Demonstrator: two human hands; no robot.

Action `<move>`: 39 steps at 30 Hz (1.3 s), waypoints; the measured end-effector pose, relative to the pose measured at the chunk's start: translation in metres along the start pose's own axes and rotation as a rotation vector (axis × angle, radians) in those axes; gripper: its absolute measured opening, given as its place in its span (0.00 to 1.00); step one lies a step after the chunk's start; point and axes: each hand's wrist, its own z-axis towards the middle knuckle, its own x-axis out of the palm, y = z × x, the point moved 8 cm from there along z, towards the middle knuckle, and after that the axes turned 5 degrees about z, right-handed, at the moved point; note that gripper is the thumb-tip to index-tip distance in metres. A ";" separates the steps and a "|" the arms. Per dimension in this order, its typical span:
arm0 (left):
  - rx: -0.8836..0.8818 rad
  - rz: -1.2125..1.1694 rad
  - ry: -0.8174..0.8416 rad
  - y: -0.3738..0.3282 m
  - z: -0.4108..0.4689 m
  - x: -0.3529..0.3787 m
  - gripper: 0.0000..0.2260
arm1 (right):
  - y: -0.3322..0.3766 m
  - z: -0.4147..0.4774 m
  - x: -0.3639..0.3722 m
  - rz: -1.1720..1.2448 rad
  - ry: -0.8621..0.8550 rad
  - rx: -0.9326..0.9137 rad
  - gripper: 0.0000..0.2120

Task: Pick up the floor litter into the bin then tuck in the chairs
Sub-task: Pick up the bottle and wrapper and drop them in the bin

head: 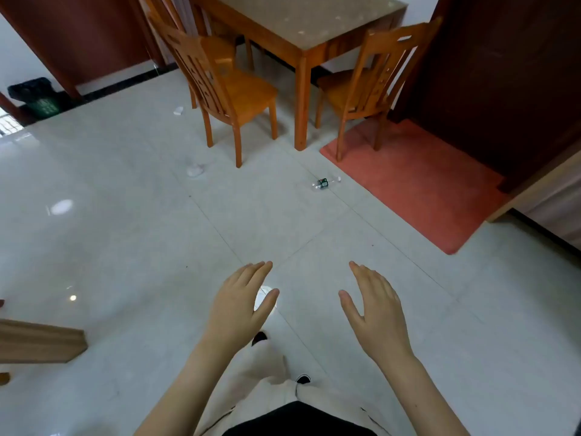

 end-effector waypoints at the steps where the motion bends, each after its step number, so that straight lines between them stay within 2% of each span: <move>1: 0.000 -0.012 -0.015 0.000 0.009 -0.003 0.24 | 0.000 0.008 -0.002 0.011 -0.010 0.000 0.32; 8: 0.030 0.001 -0.079 0.009 0.083 -0.014 0.24 | 0.012 0.085 0.001 0.014 -0.025 -0.038 0.31; 14: 0.034 0.000 -0.033 0.046 0.169 -0.012 0.24 | 0.025 0.177 0.016 0.007 -0.019 -0.024 0.31; 25: 0.081 0.014 -0.088 0.113 0.369 -0.082 0.24 | 0.075 0.364 0.001 -0.027 -0.092 -0.039 0.28; 33: 0.050 -0.030 0.004 0.132 0.460 -0.047 0.24 | 0.060 0.468 0.007 -0.043 -0.050 -0.014 0.29; 39: 0.088 0.021 0.026 0.120 0.571 -0.030 0.24 | 0.035 0.580 -0.002 -0.037 -0.048 -0.025 0.29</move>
